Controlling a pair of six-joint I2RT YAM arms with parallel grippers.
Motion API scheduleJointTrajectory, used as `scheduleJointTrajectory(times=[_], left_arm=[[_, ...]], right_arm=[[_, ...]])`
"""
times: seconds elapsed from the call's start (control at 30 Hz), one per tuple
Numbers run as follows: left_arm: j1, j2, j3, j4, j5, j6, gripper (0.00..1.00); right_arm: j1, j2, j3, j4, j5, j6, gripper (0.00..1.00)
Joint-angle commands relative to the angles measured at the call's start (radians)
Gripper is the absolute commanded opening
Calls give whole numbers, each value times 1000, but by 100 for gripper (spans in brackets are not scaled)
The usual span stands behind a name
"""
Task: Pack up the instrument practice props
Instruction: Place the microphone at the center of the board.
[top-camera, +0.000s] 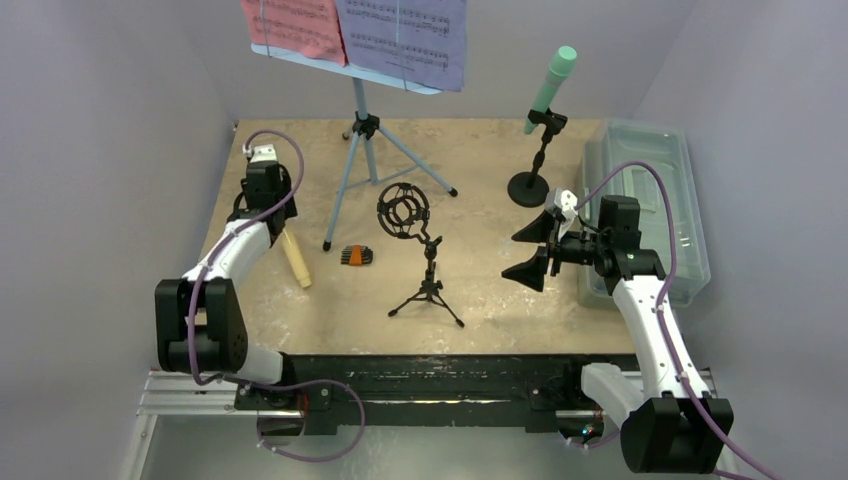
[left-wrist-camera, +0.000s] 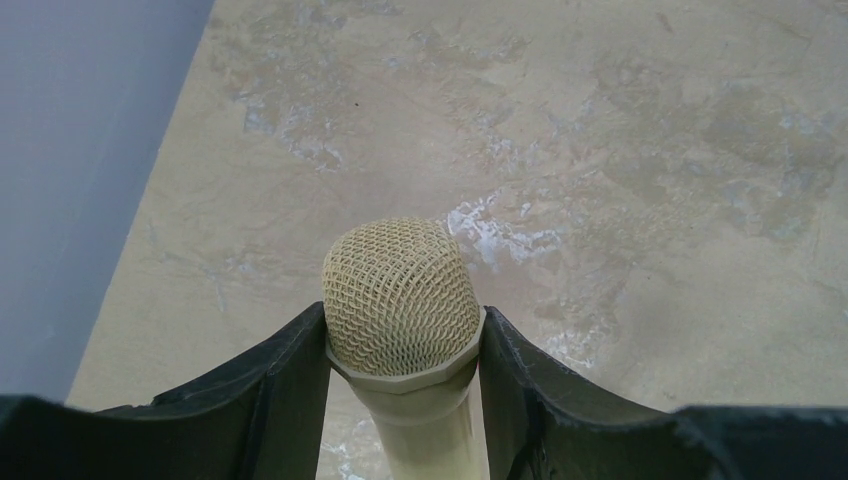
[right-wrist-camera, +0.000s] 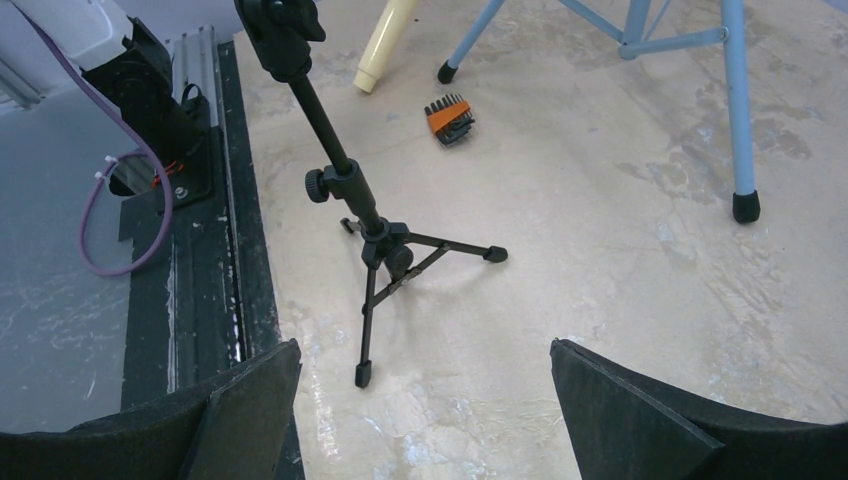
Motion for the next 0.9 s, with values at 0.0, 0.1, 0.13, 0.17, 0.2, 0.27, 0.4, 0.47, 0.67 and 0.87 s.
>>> scheduleJointTrajectory(times=[0.0,0.1,0.13,0.17,0.2,0.27,0.4,0.47,0.67,0.87], left_arm=[[48,79,78,43,83,-45,0],[65,138,103,40,119,-51,0],[73,153,110,41,134,-52,0],[79,172,115,42,154,-52,0],[83,185,119,44,174,-53,0],[93,216,129,46,222,-52,0],[104,294,176,23,314,-48,0],[106,327,196,15,339,-48,0],[109,409,249,-3,447,-64,0],[120,440,279,-1,507,-98,20]], right_arm=[[6,-8,36,-3,-8,-14,99],[6,-8,37,-2,-7,-14,99],[6,-8,36,-3,-7,-14,99],[6,-8,36,-3,-6,-14,99],[6,-8,36,-2,-5,-14,99],[7,-7,36,-3,-6,-14,99],[7,-7,36,-3,-5,-14,99],[7,-7,36,-2,-4,-14,99],[7,-6,35,0,-1,-14,99],[7,-1,33,0,4,-14,99]])
